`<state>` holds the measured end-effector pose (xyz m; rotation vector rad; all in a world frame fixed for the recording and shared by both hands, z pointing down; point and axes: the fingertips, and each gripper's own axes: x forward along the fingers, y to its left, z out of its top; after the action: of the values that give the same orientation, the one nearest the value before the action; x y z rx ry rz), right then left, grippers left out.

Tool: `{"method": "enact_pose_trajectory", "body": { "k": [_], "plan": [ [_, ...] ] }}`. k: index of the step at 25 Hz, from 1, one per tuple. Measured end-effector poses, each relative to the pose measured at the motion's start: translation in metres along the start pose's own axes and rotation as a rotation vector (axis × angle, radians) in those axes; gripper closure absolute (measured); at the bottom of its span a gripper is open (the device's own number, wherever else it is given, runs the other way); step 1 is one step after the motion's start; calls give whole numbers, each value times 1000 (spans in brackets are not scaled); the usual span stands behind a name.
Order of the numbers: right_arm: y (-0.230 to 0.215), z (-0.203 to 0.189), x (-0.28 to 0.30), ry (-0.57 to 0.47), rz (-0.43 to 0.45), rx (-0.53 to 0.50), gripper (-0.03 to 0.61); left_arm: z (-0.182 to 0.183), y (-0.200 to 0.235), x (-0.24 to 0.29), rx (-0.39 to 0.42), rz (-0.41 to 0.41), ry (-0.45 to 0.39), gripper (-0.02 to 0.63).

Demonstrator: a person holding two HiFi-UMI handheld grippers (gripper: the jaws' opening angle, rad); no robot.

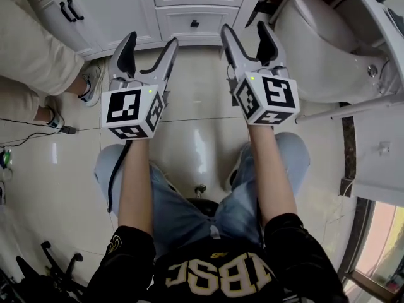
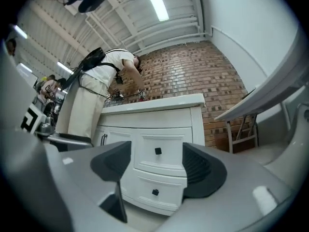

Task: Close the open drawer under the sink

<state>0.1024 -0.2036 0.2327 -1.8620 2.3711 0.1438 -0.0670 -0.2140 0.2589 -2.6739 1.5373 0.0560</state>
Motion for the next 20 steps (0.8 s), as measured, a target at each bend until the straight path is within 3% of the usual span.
{"method": "enact_pose_trajectory", "body": {
  "k": [2,5,9,13,20],
  "plan": [
    [1,5,-12,-11,-34,-61,194,0,1,-5,7,15,-3,252],
    [-4,2,-27,2,-66,-142,152,-5,7,-7,-4,57,3,252],
    [-17,-11,-30,48,-90,-135,152,-7,9,-2,14,96,16,242],
    [-25,-19,-27,82,-102,-97,153,-4,6,-2,11,91,9,241],
    [-26,-22,-29,94,-86,-119,158,-11,-7,1,24,70,21,242]
  ]
}}
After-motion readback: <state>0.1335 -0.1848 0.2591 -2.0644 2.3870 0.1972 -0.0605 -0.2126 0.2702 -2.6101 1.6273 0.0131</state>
